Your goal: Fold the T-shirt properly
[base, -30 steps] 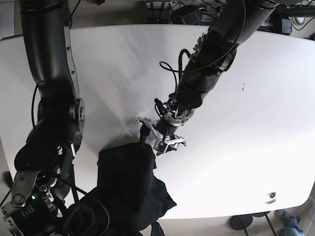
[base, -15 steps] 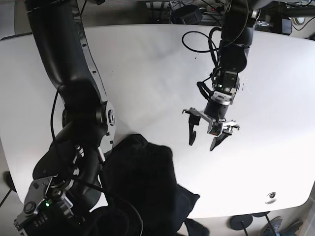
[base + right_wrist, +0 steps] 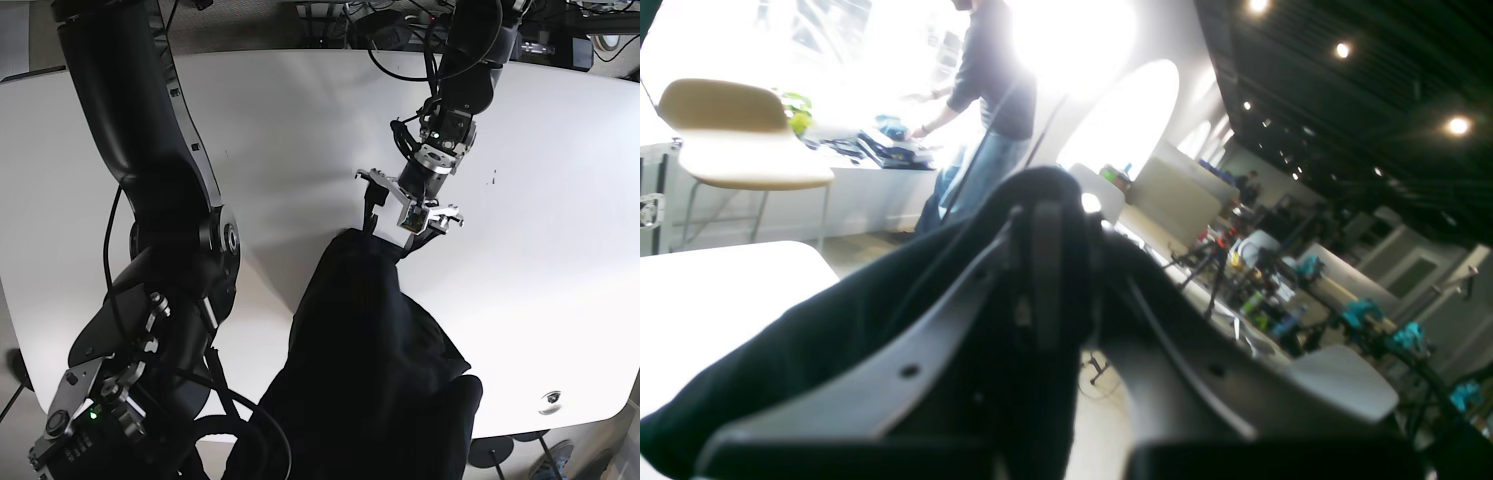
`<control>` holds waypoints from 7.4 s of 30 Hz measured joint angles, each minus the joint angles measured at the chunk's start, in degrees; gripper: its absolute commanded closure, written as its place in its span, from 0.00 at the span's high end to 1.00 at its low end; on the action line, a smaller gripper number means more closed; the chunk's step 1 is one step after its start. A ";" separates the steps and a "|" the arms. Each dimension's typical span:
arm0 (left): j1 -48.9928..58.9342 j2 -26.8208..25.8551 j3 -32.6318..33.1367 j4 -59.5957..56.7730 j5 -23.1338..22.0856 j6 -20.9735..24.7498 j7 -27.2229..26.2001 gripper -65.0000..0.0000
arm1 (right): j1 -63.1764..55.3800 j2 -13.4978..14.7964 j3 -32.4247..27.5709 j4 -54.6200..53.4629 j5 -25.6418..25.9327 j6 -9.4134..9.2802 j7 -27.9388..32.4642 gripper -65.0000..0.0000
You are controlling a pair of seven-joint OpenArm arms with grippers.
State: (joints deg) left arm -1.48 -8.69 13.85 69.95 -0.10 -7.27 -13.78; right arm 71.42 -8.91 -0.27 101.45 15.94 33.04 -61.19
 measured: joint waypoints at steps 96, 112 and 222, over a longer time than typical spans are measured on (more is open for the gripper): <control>-35.23 15.61 -1.79 -47.71 -14.12 -17.53 12.55 0.63 | -7.06 12.81 5.42 -16.22 -0.02 -2.36 14.97 0.03; -34.84 14.88 -5.60 -47.54 -14.40 -21.90 18.84 0.02 | -7.06 12.72 5.49 -16.22 -0.07 -2.40 15.02 0.03; -11.26 -13.33 -54.40 4.20 -7.45 -32.65 56.94 0.59 | -75.47 10.36 28.72 -6.36 7.89 -8.85 11.10 0.03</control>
State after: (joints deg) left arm -12.73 -22.02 -40.56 74.15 -7.55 -39.92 43.16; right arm -4.05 1.45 28.45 95.09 23.83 24.18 -50.09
